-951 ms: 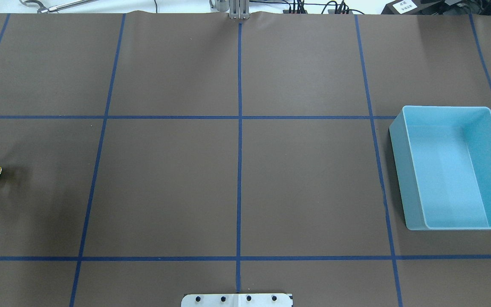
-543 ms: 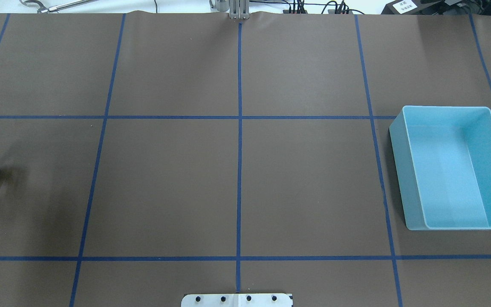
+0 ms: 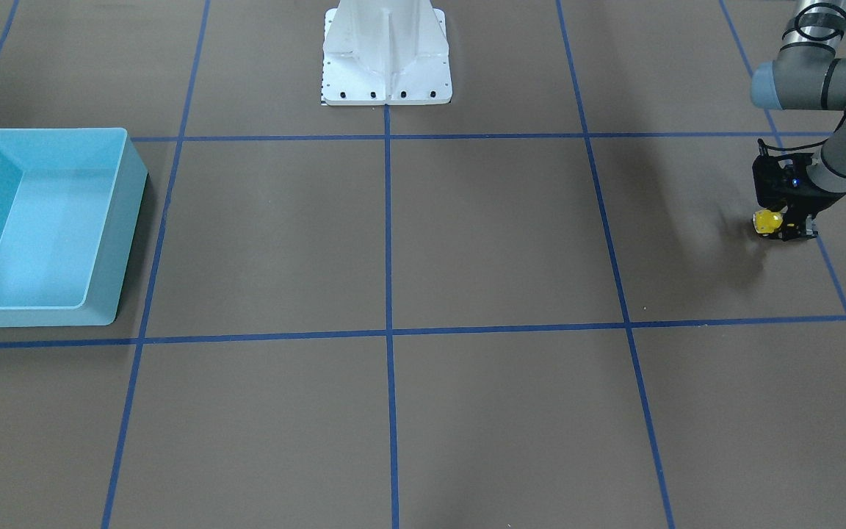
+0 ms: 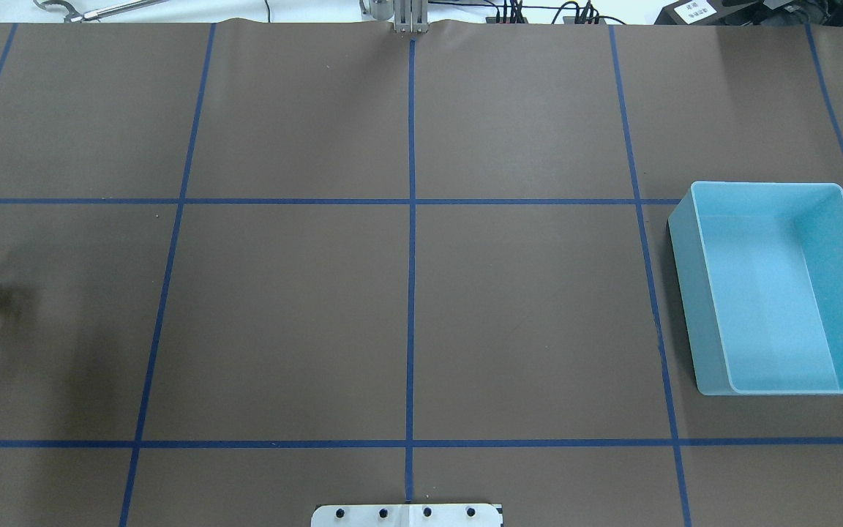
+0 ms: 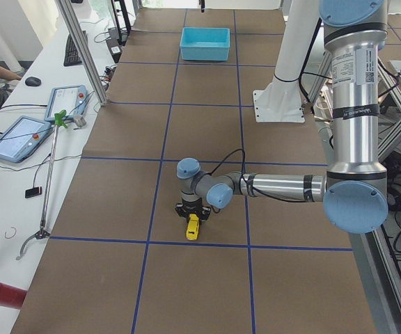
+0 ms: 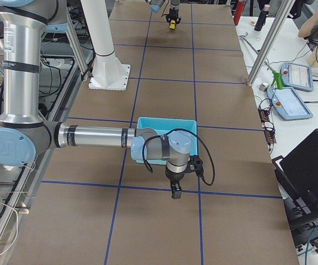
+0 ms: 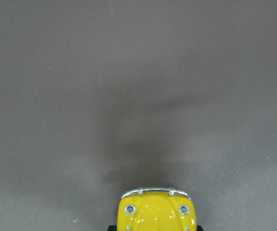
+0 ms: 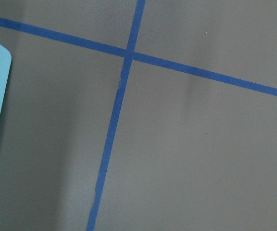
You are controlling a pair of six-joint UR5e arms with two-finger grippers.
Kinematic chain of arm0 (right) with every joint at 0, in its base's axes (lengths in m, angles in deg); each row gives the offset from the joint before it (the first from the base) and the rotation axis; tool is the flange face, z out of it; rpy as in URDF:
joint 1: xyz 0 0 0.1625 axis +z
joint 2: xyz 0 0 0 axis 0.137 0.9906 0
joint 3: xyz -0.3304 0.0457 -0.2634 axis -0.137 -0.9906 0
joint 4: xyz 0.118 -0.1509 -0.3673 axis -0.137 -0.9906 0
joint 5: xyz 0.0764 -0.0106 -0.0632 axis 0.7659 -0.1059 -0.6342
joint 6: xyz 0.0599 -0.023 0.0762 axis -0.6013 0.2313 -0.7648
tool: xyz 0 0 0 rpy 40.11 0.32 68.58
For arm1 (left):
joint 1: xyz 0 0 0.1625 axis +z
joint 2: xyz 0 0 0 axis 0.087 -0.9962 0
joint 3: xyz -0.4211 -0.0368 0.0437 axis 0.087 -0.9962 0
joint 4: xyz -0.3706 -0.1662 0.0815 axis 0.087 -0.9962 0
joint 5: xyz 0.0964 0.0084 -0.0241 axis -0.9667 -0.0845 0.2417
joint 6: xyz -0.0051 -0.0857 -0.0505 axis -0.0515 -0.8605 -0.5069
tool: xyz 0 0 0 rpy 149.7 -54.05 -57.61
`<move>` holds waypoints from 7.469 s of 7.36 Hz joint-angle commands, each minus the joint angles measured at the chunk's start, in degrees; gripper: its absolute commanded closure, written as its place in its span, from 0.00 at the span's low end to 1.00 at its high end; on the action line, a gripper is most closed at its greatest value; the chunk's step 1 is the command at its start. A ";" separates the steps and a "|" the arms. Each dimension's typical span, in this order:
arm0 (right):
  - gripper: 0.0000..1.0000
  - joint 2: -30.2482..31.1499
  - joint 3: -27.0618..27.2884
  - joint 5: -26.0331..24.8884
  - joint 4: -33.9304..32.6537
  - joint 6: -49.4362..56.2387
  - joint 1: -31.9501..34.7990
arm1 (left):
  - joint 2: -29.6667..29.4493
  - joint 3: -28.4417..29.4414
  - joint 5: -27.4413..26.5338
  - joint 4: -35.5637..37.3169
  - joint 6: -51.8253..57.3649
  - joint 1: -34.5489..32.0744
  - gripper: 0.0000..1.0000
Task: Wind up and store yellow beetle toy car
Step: 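Keep pulling the car backward to the table edge with the left gripper, then open the left gripper to release the car and withdraw the left arm, then move the right gripper from above the bin toward the car, then lower the right gripper over the car and close on it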
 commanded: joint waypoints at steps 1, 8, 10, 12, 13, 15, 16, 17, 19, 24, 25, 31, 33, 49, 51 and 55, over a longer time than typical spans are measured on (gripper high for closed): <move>0.00 0.00 -0.03 0.00 0.00 0.00 0.00 | 0.00 0.70 -0.15 -1.10 2.45 0.15 0.01; 0.00 0.00 0.06 0.09 0.00 0.00 0.00 | 0.00 0.61 0.28 -1.19 2.02 -1.34 0.00; 0.00 0.00 0.15 0.00 0.00 0.00 0.00 | 0.09 0.70 -0.50 -0.49 1.93 -1.34 0.00; 0.00 0.00 0.15 0.00 0.00 0.00 0.00 | 0.00 0.44 -4.18 -0.05 1.93 -1.95 0.00; 0.00 -0.09 0.06 0.00 0.00 0.00 0.00 | -0.08 0.44 -4.63 1.17 1.93 -4.39 0.00; 0.00 -0.62 0.23 0.00 0.00 0.00 0.00 | -0.61 -0.26 -4.38 3.90 1.93 -8.88 0.00; 0.00 -0.79 0.24 0.00 0.00 0.00 0.00 | -1.05 -0.27 -4.46 4.08 1.85 -12.21 0.00; 0.00 -0.88 0.32 0.09 0.00 0.09 0.00 | -1.83 -0.09 -4.38 4.08 -3.03 -14.76 0.00; 0.00 -1.06 0.76 0.09 0.18 0.17 0.00 | -3.07 -0.26 -3.24 3.99 -19.34 -16.72 0.00; 0.00 -2.36 7.94 3.50 7.12 0.00 -3.40 | -8.43 1.13 8.90 4.17 -68.29 -20.22 0.00; 0.00 -2.81 9.97 5.60 6.25 0.00 -4.30 | -10.17 5.58 9.85 4.34 -68.20 -25.28 0.00; 0.00 -9.85 15.05 15.29 10.89 -0.08 -14.94 | -0.87 -1.67 21.73 9.53 -68.12 -32.72 0.00; 0.00 -9.67 21.03 15.03 10.99 -1.13 -20.53 | -0.70 -1.76 17.98 9.70 -67.85 -32.81 0.00; 0.02 -3.16 29.95 -33.04 10.72 -22.85 -75.50 | -2.90 -3.06 18.74 28.33 -61.61 -31.75 0.00; 0.02 -3.60 28.54 -33.57 10.72 -22.15 -74.80 | -3.16 -3.43 18.39 28.69 -57.94 -31.05 0.00; 0.06 -8.34 23.63 -33.40 11.25 -22.06 -73.04 | -3.77 -6.23 14.35 38.16 -50.45 -33.06 0.00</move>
